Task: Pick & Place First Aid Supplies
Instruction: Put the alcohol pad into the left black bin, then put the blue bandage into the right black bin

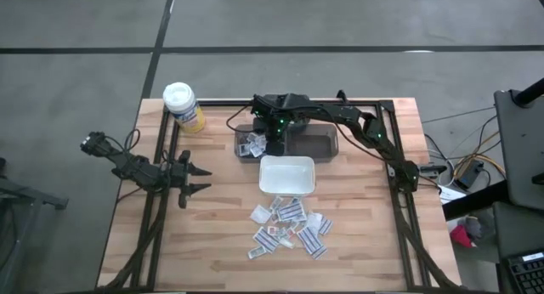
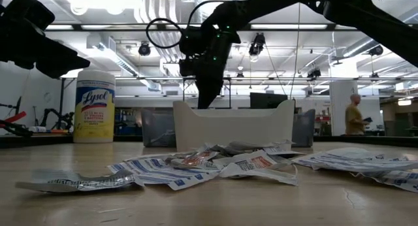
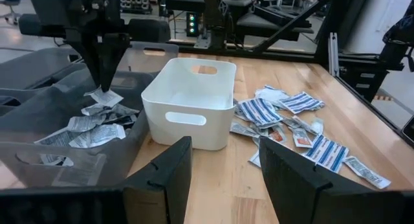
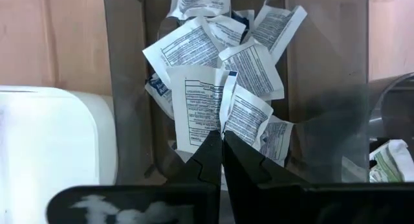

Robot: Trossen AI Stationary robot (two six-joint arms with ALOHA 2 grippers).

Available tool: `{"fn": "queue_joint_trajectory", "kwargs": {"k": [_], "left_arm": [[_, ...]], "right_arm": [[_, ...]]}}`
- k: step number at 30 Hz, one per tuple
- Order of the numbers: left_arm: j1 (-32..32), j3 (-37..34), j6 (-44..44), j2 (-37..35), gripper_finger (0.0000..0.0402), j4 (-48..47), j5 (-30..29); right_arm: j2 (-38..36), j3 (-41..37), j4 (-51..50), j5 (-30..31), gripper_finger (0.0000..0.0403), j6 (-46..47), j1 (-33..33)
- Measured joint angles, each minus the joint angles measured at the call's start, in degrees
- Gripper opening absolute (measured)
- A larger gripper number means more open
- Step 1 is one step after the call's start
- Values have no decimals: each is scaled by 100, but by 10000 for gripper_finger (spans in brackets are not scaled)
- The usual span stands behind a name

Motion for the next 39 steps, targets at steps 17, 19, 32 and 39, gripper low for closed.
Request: {"fn": "queue_joint_trajectory", "kwargs": {"k": [17,19,32,39], "left_arm": [[2,0,185,0,177,-2,-41],[2,0,187,0,177,-2,-41],[2,0,189,0,177,-1,-41],[2,0,189,2,177,2,-41]], "right_arm": [[-2,-55,20,13,55,-322,-20],[-12,-55,20,19,68,-426,-30],[-610,573,-594,142,102,782,170],[-1045,645,-1243,140,89,1178,609]]}}
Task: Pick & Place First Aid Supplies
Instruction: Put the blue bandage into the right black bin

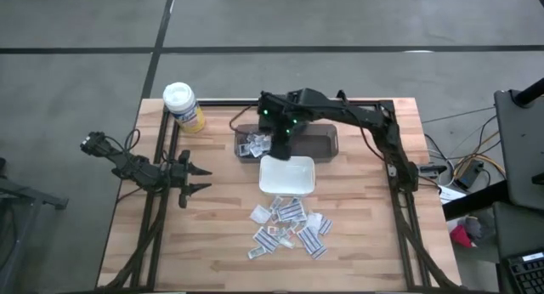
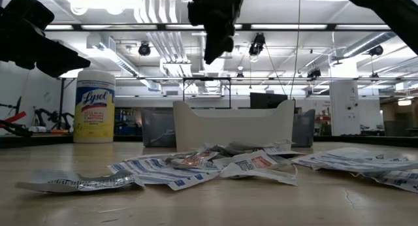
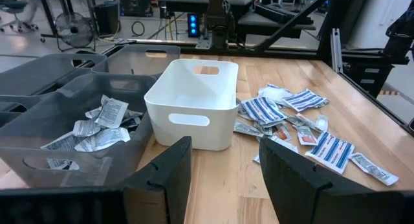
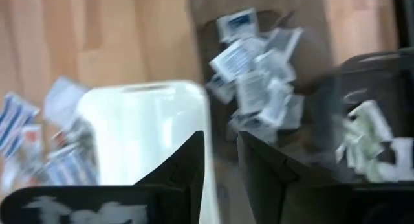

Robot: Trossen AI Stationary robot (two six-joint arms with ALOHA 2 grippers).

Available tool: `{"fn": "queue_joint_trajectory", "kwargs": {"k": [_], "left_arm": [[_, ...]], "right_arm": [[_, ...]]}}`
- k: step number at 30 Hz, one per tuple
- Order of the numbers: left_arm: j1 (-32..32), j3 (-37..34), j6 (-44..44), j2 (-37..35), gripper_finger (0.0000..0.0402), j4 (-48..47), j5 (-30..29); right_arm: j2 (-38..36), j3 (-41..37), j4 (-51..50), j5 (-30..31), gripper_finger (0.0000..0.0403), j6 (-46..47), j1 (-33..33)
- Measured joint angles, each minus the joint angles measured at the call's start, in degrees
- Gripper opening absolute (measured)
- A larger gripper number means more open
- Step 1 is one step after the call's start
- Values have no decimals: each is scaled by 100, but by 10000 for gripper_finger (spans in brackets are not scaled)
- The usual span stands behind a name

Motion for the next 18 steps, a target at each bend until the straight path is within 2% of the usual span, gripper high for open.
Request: {"fn": "queue_joint_trajectory", "kwargs": {"k": [6,12,18], "left_arm": [[-1,0,-9,0,177,3,0],[-4,0,-393,-2,177,117,-2],[-4,-9,-452,-2,177,229,-2]], "right_arm": [[-282,-68,-584,-9,74,157,469],[-473,-148,-1186,-7,63,208,906],[-841,-418,-1400,4,53,320,1347]]}}
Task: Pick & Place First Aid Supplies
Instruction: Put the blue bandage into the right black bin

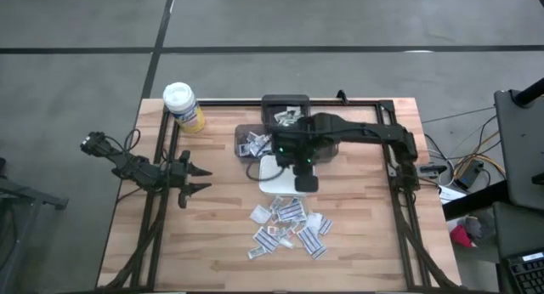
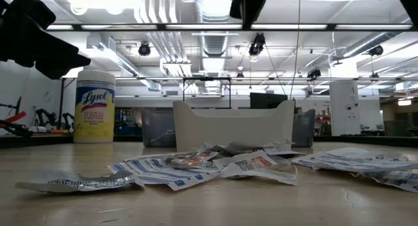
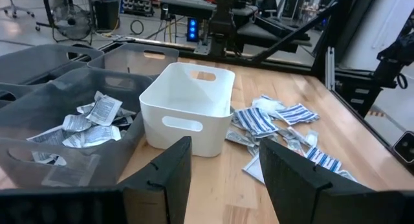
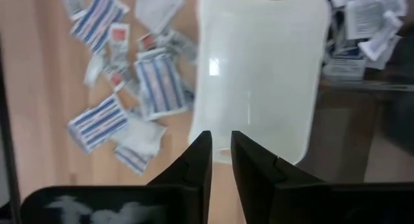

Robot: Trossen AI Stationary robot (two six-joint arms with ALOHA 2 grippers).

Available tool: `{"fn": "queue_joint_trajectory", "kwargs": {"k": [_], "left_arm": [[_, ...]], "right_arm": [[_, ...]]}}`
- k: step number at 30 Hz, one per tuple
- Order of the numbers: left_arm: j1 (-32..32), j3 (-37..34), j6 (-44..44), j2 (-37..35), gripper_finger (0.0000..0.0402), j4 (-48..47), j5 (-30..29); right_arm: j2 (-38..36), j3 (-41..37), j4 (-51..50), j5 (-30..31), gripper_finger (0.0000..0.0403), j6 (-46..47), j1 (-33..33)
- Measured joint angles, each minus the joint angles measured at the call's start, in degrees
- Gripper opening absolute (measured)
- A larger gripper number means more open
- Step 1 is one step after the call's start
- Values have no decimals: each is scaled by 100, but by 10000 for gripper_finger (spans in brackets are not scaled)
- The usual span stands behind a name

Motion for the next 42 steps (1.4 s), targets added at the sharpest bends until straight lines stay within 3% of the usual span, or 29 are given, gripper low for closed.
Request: {"fn": "queue_joint_trajectory", "kwargs": {"k": [7,13,24,35,42], "left_arm": [[0,-2,-59,-2,177,45,2],[0,-13,-565,-2,177,151,3],[0,-13,-610,0,177,187,4],[2,-11,-603,0,177,206,4],[4,-7,-505,20,177,214,2]], "right_arm": [[-915,-1070,547,9,38,409,535],[-1958,-2572,1741,9,33,894,961],[-3426,-5038,3919,20,33,1809,1626],[-3661,-6688,6383,-1,34,2203,1942],[-3475,-7186,6752,4,34,2956,1939]]}}
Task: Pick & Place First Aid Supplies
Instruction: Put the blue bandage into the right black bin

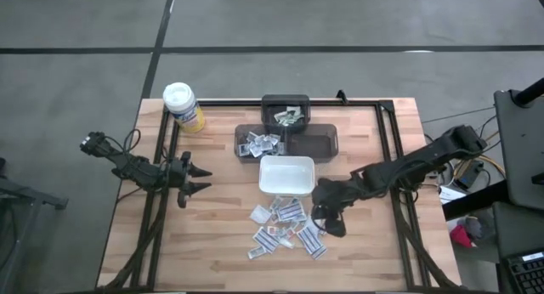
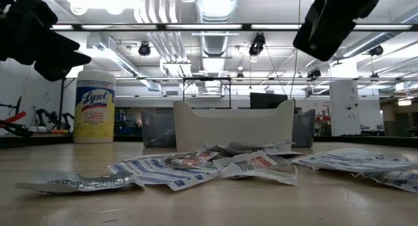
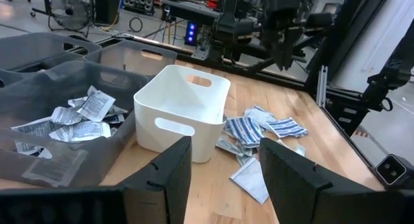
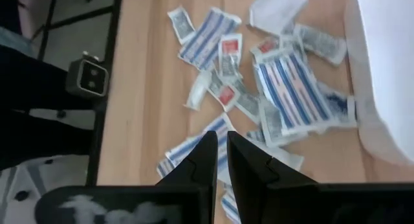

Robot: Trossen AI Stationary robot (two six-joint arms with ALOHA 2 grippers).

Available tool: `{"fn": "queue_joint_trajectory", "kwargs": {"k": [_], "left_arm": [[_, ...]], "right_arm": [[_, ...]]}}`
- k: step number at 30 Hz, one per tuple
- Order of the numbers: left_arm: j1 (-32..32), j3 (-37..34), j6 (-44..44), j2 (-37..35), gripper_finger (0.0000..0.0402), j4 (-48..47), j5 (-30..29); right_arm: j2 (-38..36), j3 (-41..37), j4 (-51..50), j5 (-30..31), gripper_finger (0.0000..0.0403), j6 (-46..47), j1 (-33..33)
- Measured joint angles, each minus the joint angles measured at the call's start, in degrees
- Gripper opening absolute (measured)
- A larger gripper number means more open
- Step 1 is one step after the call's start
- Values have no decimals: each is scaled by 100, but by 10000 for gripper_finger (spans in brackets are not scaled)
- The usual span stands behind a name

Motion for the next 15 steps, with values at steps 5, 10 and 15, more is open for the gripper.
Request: {"fn": "queue_joint_trajectory", "kwargs": {"k": [5,10,15], "left_arm": [[0,-41,1,7,177,70,-4],[0,-45,2,19,177,64,-11],[0,-47,4,19,177,64,-17]], "right_arm": [[320,-32,137,0,34,64,0],[660,41,307,5,34,38,0],[963,43,496,5,34,38,-2]]}}
